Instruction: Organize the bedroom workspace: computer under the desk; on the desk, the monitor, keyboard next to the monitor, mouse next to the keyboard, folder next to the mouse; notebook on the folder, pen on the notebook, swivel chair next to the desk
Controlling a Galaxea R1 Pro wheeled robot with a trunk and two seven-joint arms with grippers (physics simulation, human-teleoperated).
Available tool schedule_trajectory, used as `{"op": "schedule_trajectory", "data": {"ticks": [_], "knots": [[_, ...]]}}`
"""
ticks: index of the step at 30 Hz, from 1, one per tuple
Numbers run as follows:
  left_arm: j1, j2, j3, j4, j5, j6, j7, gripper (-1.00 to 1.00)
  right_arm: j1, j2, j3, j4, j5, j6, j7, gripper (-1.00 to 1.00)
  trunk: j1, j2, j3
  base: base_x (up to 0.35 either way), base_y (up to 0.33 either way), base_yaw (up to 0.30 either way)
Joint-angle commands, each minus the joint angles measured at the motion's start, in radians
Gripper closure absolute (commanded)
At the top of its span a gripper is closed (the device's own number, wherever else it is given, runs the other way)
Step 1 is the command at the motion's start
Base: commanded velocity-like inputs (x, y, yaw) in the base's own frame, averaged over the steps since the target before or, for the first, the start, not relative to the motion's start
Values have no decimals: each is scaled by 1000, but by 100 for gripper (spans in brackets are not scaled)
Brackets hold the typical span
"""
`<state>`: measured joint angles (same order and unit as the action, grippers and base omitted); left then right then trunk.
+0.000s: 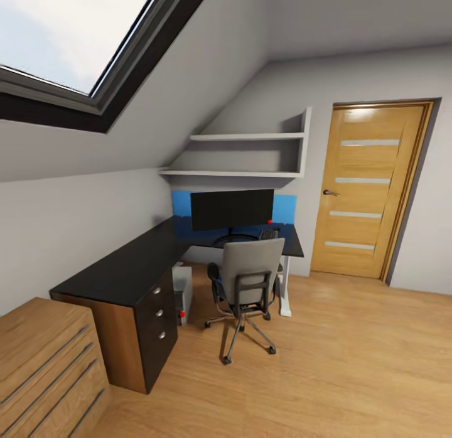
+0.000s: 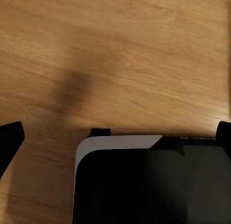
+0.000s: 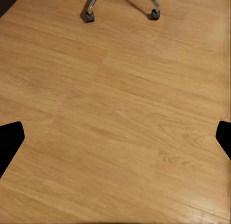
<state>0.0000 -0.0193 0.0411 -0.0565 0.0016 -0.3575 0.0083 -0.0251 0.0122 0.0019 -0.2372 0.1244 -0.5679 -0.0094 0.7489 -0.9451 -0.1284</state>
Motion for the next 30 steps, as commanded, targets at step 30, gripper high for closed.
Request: {"op": "schedule_trajectory", "data": {"ticks": [30], "knots": [[0, -1, 3, 0, 0, -2, 1, -100, -1, -2, -2, -2, 2, -3, -1, -100, 0, -1, -1, 0, 0, -298]]}}
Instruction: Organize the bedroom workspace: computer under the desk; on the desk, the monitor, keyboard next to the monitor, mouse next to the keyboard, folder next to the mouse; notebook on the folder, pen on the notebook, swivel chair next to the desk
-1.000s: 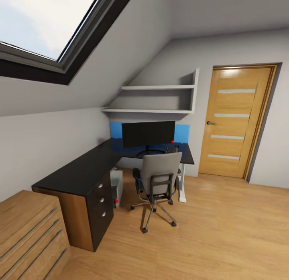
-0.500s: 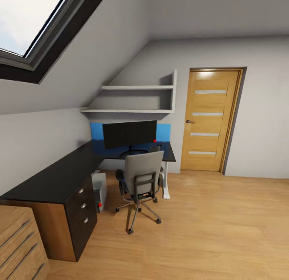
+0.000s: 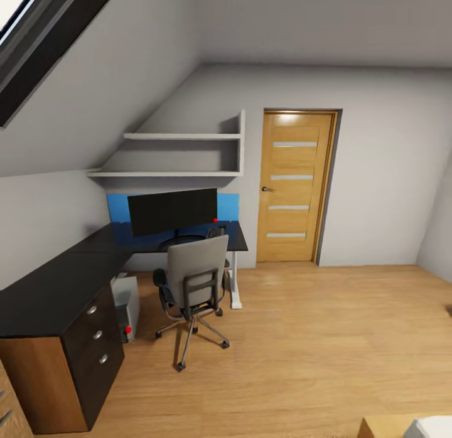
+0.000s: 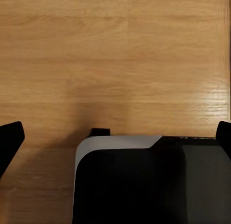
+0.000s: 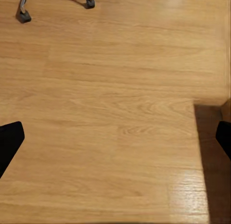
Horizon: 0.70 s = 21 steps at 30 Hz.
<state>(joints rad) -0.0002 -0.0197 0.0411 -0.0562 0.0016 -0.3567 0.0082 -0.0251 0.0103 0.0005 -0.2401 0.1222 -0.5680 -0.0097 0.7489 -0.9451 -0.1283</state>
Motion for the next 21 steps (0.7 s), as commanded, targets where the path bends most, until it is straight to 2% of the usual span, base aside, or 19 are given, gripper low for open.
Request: {"op": "schedule_trajectory", "data": {"ticks": [1, 11, 21], "knots": [[0, 0, 3, -1, 0, -2, 1, -100, -1, 0, 0, 0, 5, -3, -1, -100, 0, -1, -1, 0, 0, -290], [0, 0, 3, -1, 0, -3, 1, -100, -1, 3, -4, -1, 1, -3, -3, -100, 0, -1, -4, 0, 0, -258], [0, 0, 3, -1, 0, -3, 1, -100, -1, 6, -7, -1, -2, -1, -7, -100, 0, -1, -18, 0, 0, -39]]}}
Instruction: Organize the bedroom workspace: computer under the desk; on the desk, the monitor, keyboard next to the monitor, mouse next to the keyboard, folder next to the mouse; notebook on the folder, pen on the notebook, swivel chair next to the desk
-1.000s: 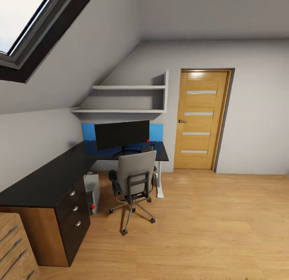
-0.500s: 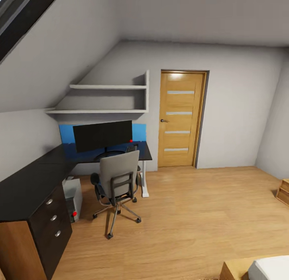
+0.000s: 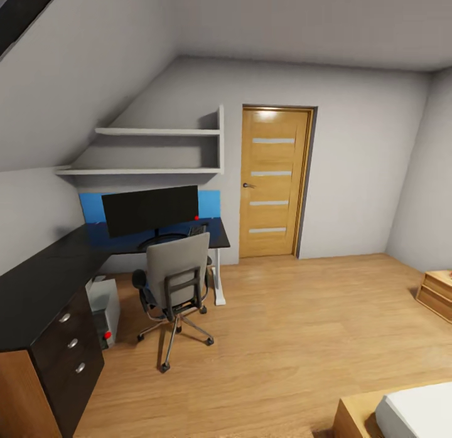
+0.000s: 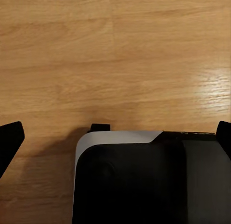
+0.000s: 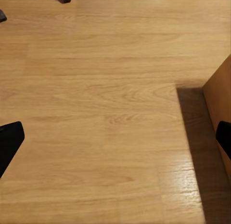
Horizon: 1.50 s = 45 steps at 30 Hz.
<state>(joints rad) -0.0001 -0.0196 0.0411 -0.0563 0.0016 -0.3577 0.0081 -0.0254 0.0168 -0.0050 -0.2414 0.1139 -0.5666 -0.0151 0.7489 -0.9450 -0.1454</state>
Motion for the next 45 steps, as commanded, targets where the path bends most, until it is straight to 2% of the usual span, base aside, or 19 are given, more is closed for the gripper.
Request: {"op": "schedule_trajectory", "data": {"ticks": [1, 7, 12, 15, 18, 21, 23, 24, 27, 33, 42, 45], "knots": [[0, 0, 3, -1, 0, -3, 2, -100, -1, 0, -1, 1, 6, -3, -2, -100, 0, -1, -3, 0, 0, -2], [0, 4, 2, -9, 1, -6, 4, -100, -1, 1, -1, 2, 6, -2, -2, -100, 0, -1, -12, 0, 0, 0], [0, 8, 5, -101, 5, -10, 5, -100, -1, 3, -1, 2, 6, -2, -2, -100, 0, -1, -20, 0, 0, 0], [0, 9, 8, -158, 19, -10, 5, -100, -1, 3, -1, 2, 6, -2, -2, -100, 0, -1, -25, 0, 0, 0], [0, 9, 12, -237, 61, -10, 6, -100, -1, 3, -1, 2, 6, -2, -2, -100, 0, -1, -30, 0, 0, 0], [0, 8, 13, -318, 134, -10, 6, -100, -1, 2, -1, 0, 6, -2, -2, -100, 0, -1, -35, 0, 0, 0], [0, 9, 14, -341, 164, -10, 6, -100, -1, 2, -1, 0, 6, -2, -2, -100, 0, -1, -38, 0, 0, 0], [0, 9, 14, -363, 200, -9, 4, -100, -1, 2, -1, -1, 6, -2, -2, -100, 0, -1, -39, 0, 0, 0], [0, 7, 14, -352, 231, -8, -2, -100, -1, 2, -1, -1, 7, -2, -2, -100, 0, -1, -44, 0, 0, 0], [0, 5, 13, -322, 239, -15, -5, -100, -1, 3, 0, -1, 7, -2, -2, -100, 0, -1, -54, 0, 0, 0], [0, 5, 4, -307, 230, -13, -4, -100, -1, 3, 0, -2, 8, -2, -2, -100, 0, -1, -68, 59, -3, 0], [0, 5, 2, -274, 226, -12, -3, -100, -1, 3, 0, -3, 9, -2, -2, -100, 0, -1, -73, 279, -79, 0]]}}
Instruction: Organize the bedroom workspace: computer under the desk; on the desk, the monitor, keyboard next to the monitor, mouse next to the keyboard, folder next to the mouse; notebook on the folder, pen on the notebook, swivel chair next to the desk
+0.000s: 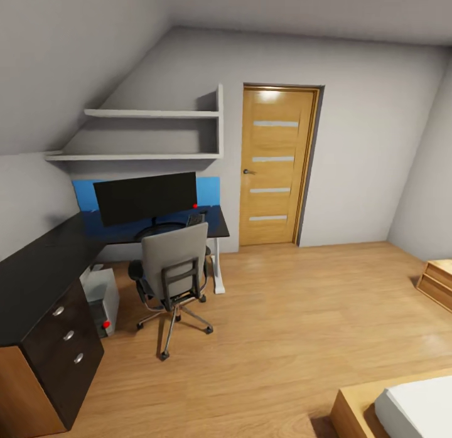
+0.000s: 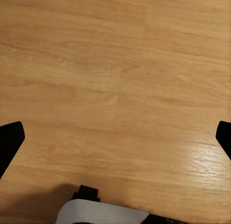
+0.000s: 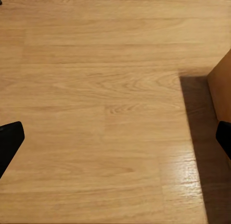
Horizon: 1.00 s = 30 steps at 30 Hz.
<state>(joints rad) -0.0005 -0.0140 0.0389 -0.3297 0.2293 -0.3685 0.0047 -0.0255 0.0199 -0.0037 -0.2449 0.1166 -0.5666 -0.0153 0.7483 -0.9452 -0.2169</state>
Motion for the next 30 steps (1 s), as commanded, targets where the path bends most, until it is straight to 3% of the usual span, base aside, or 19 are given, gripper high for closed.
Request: {"op": "schedule_trajectory", "data": {"ticks": [1, 24, 30], "knots": [[0, -1, 4, 4, -2, -1, 1, -100, -1, 0, -1, 1, 6, -3, -1, -100, 1, -1, -3, 297, -95, 0], [0, -2, 5, 23, -4, -1, 4, -100, -1, -3, 4, 6, 12, -4, 3, -100, 1, -1, -9, 319, -143, -1], [0, -2, 5, 24, -4, -1, 4, -100, -1, -3, 4, 6, 11, -4, 3, -100, 1, -1, -9, 321, -118, -129]]}}
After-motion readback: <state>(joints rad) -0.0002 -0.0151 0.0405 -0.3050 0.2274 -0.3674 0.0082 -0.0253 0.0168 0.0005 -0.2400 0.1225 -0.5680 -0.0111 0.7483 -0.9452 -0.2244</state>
